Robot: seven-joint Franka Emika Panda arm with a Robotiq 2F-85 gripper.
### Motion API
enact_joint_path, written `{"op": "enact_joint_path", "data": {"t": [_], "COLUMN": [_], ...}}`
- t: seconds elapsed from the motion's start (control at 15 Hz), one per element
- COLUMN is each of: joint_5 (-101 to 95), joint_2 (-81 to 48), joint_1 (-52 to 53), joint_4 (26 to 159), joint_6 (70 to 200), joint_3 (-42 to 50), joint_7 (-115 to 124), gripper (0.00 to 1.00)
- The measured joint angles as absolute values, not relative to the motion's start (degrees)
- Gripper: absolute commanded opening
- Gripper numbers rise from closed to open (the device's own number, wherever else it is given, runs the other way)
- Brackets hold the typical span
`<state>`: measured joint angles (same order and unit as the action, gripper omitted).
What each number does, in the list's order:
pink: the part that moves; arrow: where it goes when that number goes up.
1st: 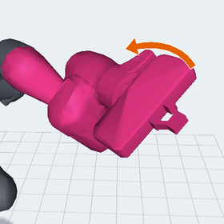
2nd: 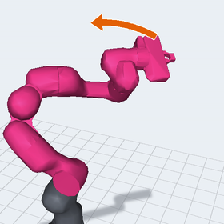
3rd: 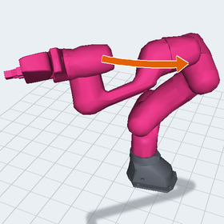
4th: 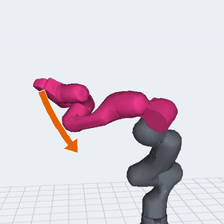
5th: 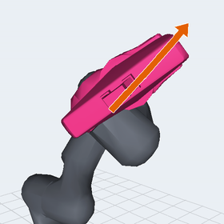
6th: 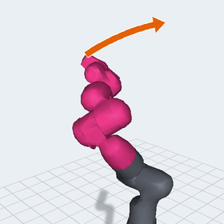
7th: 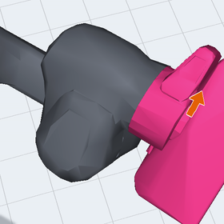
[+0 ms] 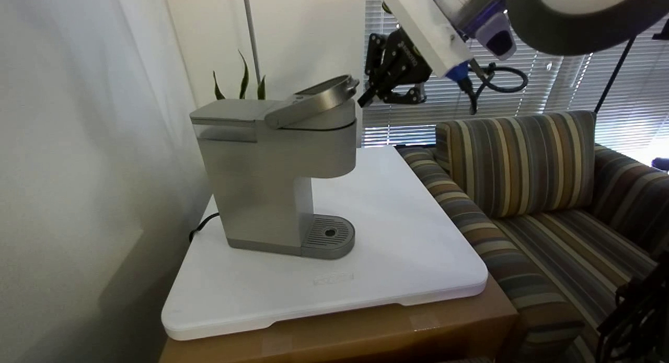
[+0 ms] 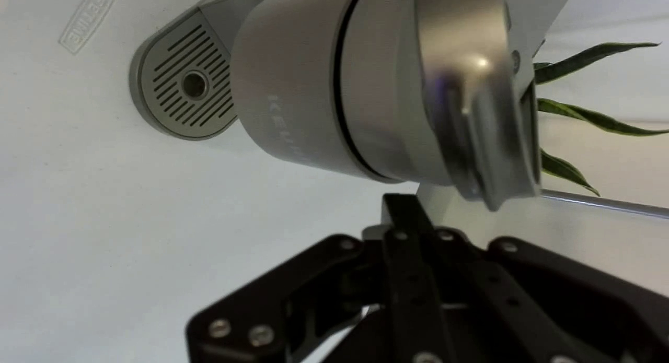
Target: Close then reopen the lid of the machine
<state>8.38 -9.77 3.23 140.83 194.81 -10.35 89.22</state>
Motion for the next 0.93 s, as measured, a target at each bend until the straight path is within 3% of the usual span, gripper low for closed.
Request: {"op": "enact_joint_path", "data": {"t": [0.93], "joint_5": [8.4], "joint_2": [-9.8], "joint_1": [4.1], "joint_4": [139.6], "joint_6": [197.7], "joint_3": [-10.3], "joint_7": [88.7], "gripper": [0.00]}}
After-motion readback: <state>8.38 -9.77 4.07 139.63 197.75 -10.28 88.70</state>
